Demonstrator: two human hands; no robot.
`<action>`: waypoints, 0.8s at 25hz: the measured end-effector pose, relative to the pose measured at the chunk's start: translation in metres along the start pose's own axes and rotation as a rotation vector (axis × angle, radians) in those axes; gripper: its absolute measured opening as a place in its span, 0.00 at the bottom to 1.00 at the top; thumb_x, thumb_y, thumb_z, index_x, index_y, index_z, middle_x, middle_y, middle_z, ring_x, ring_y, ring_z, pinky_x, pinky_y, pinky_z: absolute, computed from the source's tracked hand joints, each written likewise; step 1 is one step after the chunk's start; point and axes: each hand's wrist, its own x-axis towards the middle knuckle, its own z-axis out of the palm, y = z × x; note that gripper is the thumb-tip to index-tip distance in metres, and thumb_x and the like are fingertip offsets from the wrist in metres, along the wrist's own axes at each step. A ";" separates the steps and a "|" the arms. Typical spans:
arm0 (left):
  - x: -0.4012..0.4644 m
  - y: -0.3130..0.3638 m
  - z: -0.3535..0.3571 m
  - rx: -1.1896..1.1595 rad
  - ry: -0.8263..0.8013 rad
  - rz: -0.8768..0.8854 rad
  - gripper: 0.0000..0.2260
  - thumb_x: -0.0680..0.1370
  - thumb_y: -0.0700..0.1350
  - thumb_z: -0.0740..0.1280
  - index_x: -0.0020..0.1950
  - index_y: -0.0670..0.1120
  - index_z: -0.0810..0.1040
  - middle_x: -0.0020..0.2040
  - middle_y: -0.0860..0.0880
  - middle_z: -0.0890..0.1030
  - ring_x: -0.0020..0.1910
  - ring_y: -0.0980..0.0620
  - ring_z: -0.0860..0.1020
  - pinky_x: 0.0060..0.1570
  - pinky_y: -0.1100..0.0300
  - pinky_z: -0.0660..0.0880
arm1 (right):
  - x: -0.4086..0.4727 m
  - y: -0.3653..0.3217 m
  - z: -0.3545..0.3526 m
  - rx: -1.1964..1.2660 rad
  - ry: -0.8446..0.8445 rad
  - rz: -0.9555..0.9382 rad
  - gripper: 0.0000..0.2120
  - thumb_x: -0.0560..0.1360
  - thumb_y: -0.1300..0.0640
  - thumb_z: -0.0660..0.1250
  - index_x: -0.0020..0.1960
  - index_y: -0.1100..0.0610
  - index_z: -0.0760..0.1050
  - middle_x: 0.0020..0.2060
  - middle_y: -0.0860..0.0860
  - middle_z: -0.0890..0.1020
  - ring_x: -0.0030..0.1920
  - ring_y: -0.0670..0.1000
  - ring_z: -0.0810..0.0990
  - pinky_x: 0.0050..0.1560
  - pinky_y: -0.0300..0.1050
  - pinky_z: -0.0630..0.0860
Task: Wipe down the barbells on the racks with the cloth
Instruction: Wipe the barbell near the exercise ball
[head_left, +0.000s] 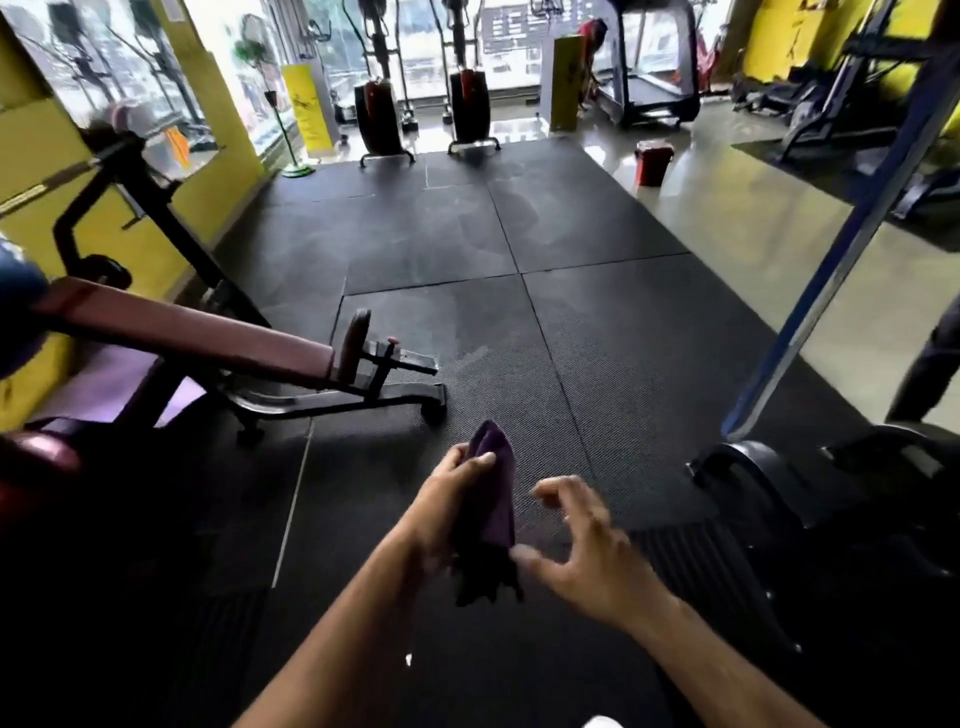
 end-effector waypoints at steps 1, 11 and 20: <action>0.034 0.011 0.001 -0.093 -0.034 -0.060 0.13 0.81 0.42 0.64 0.65 0.43 0.75 0.54 0.40 0.80 0.49 0.46 0.80 0.50 0.52 0.76 | 0.030 0.002 0.004 0.025 -0.038 0.005 0.31 0.67 0.35 0.73 0.65 0.39 0.64 0.60 0.34 0.69 0.63 0.37 0.71 0.62 0.37 0.70; 0.366 0.157 -0.036 0.437 0.039 0.161 0.18 0.73 0.34 0.68 0.59 0.50 0.81 0.50 0.47 0.86 0.51 0.44 0.83 0.55 0.50 0.80 | 0.401 0.141 -0.084 0.261 0.148 0.201 0.02 0.81 0.51 0.67 0.52 0.48 0.77 0.43 0.45 0.84 0.43 0.41 0.83 0.41 0.39 0.81; 0.582 0.205 -0.018 0.550 0.237 0.458 0.23 0.71 0.62 0.72 0.62 0.55 0.75 0.54 0.55 0.82 0.50 0.58 0.82 0.48 0.58 0.79 | 0.735 0.160 -0.087 0.305 0.016 0.101 0.10 0.80 0.58 0.69 0.56 0.45 0.72 0.45 0.49 0.83 0.43 0.49 0.85 0.41 0.47 0.85</action>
